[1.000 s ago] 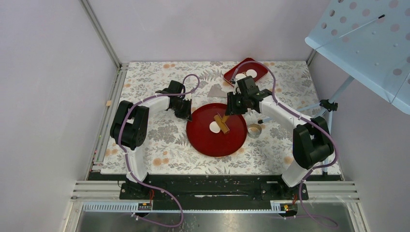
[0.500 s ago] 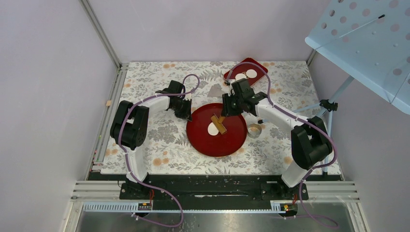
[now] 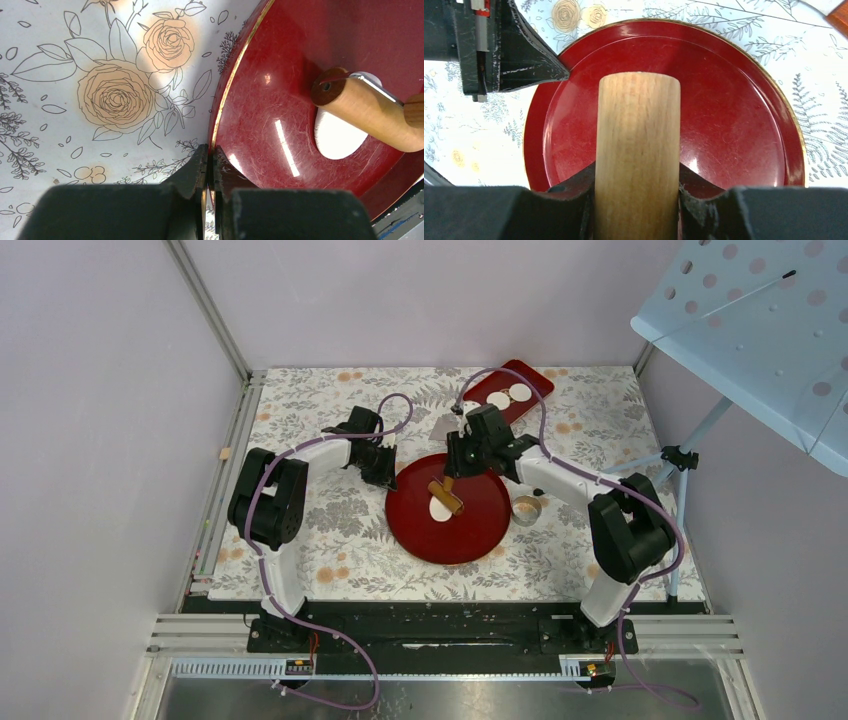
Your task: Roll out the dumpling wrappers from the dough
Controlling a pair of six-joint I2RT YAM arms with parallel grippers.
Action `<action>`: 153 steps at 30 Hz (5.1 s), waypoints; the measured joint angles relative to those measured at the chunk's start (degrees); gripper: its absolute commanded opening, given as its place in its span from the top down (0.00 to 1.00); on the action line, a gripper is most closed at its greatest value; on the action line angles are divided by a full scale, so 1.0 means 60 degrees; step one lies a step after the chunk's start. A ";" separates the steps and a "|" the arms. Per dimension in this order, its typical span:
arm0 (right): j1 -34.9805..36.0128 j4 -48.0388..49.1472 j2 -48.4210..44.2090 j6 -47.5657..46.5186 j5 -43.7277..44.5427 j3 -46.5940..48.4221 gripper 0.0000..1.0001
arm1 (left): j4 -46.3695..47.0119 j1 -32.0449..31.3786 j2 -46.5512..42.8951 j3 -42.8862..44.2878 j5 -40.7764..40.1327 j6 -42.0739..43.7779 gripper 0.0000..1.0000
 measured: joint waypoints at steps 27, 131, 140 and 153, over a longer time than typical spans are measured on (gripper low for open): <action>0.0863 -0.0903 -0.1942 -0.0495 -0.1435 -0.1133 1.00 | 0.0000 0.0025 0.0000 0.0000 0.0007 0.0000 1.00; 0.1548 0.1945 -0.1067 0.0565 -0.0885 -0.1818 1.00 | 0.0000 0.0091 0.0015 0.0000 0.0117 0.0000 1.00; 0.0532 0.0725 -0.1934 0.0069 -0.1410 -0.0820 1.00 | 0.0004 0.0109 0.0022 0.0000 0.0153 0.0000 1.00; 0.0335 0.1843 -0.0484 -0.0685 -0.0430 -0.1024 1.00 | 0.0004 0.0109 0.0022 0.0000 0.0157 0.0000 1.00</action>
